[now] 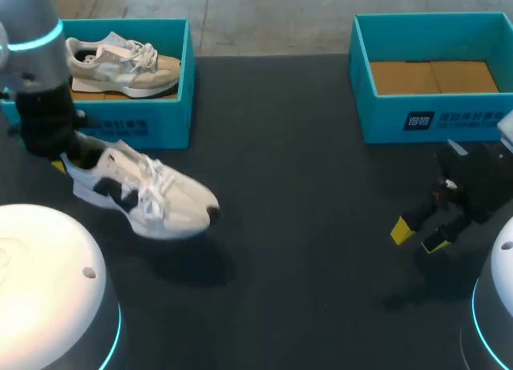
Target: Take the shoe out of the shoebox, open the shoe tongue, remove and reinsert the insole, then place the shoe into the shoebox
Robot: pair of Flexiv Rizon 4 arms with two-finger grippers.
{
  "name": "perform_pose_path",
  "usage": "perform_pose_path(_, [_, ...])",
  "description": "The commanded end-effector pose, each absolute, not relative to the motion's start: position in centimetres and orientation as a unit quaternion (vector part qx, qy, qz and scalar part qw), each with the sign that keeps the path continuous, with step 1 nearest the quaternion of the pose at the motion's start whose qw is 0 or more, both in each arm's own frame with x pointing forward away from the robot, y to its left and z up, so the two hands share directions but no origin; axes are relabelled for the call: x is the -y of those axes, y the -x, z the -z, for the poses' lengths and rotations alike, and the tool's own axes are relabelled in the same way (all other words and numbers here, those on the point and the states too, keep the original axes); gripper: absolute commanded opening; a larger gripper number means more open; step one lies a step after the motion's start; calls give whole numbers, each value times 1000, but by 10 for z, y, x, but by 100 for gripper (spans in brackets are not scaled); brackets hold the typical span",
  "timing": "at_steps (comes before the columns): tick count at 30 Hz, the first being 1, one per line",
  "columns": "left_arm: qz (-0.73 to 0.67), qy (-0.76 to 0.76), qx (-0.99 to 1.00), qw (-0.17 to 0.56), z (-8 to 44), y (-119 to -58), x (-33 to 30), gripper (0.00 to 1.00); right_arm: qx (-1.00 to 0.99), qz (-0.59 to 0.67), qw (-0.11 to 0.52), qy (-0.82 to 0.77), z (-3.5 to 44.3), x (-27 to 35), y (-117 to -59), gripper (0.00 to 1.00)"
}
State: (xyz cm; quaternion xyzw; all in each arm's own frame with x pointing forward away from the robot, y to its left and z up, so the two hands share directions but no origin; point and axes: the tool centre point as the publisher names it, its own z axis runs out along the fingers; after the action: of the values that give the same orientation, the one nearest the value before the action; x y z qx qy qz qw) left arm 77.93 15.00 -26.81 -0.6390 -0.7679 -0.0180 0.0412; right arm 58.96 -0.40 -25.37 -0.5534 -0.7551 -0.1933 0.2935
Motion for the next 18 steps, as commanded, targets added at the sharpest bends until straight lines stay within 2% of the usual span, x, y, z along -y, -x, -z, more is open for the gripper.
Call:
perform_pose_path(1, [34, 643, 764, 38, 277, -767, -134, 0, 755, 193, 292, 555, 254, 4, -589, 100])
perform_pose_path(18, [49, 639, 765, 59, 314, -733, -77, 0, 755, 193, 292, 555, 254, 4, -589, 100])
